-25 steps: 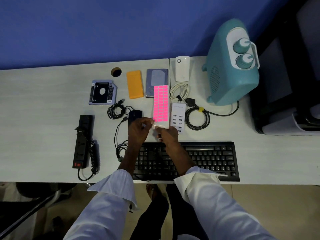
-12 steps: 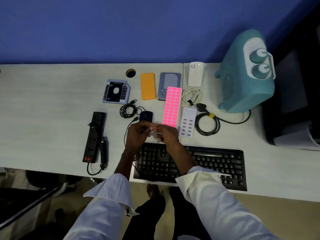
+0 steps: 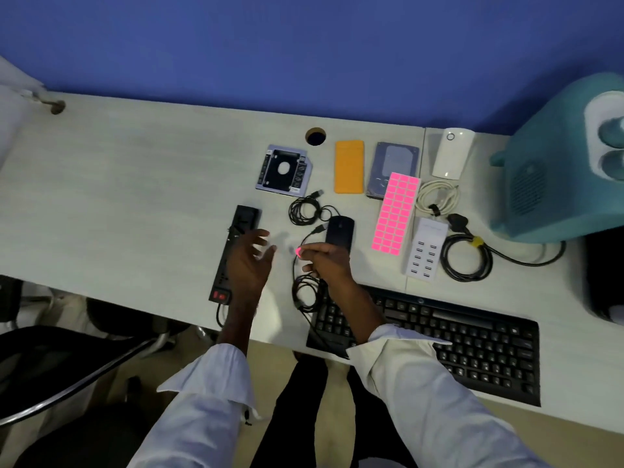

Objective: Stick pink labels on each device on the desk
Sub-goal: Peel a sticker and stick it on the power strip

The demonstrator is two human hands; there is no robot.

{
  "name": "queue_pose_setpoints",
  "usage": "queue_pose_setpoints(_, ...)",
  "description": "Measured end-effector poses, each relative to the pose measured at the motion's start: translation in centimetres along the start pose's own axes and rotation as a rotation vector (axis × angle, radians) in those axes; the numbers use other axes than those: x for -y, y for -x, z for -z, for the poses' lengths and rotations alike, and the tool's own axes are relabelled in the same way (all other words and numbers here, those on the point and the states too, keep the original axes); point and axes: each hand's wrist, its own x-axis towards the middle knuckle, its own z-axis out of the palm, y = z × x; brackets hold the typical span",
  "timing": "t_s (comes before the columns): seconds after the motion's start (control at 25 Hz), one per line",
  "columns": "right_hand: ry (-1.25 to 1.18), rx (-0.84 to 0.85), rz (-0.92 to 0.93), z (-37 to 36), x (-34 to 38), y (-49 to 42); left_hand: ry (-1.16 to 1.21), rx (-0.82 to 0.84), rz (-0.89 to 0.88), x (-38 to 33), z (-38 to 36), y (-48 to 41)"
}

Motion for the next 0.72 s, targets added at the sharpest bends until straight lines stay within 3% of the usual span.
queue_pose_setpoints(0.12, 0.018, -0.008, -0.009, -2.6, -0.3, -0.5, -0.336, -0.129, 0.109, 3.6, 1.8, -1.4)
queue_pose_setpoints(0.28, 0.047, -0.039, -0.024, -6.3, -0.6, -1.5, -0.476, 0.024, 0.256, 6.5, 1.1, -2.3)
queue_pose_setpoints(0.56, 0.053, -0.102, 0.001, -10.3, -0.5, -2.8, -0.433, 0.162, 0.17, 7.7, 1.6, -5.3)
queue_pose_setpoints(0.64, 0.03, -0.125, 0.007, -11.0, -0.5, -3.1, -0.26, 0.249, 0.178, 8.1, 2.4, -6.5)
queue_pose_setpoints(0.72, -0.028, -0.132, 0.006, -11.6, -0.4, -3.2, 0.036, 0.392, 0.33, 7.8, 3.7, -7.8)
